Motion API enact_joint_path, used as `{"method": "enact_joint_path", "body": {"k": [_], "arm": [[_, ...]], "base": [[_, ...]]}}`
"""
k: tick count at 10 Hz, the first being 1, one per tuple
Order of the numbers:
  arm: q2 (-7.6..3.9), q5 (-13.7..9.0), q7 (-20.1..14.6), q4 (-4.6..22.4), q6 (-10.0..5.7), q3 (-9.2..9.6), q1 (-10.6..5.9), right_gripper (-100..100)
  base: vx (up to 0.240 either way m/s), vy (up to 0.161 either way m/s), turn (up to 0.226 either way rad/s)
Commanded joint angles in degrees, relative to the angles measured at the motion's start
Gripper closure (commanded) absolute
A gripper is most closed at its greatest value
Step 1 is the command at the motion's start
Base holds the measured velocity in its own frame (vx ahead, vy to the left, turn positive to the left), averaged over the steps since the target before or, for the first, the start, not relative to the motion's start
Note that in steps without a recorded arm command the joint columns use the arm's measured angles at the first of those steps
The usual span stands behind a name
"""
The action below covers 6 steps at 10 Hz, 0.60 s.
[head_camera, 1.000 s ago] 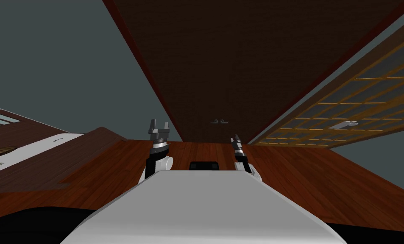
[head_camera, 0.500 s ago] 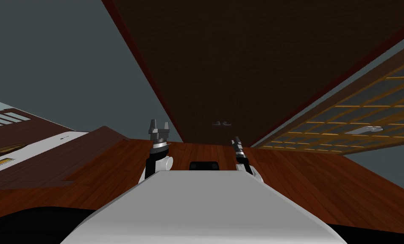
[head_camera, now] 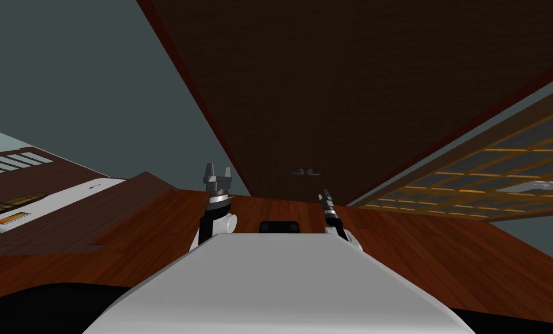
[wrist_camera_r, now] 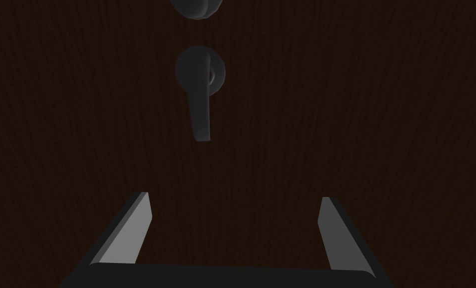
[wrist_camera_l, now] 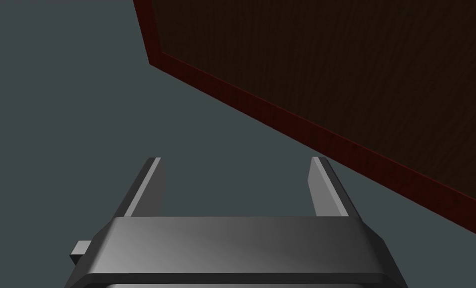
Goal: Pull the door open
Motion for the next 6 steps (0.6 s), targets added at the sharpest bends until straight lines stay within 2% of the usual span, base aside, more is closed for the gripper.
{"method": "enact_joint_path", "body": {"k": [1, 3, 4, 6], "arm": [[-0.57, -0.3, -0.2, 2.6, -0.7, -0.04, -0.46, -100], [-0.77, -0.4, -0.3, 3.6, -1.0, -0.06, -0.68, -100], [-1.16, -0.5, -0.5, 5.6, -1.59, -0.09, -1.13, -100], [-1.59, -0.7, -0.7, 7.8, -2.24, -0.12, -1.64, -100]], "base": [[0.134, -0.01, 0.082], [0.094, -0.004, 0.016], [0.1, 0.0, 0.075], [0.116, -0.031, 0.042]]}}
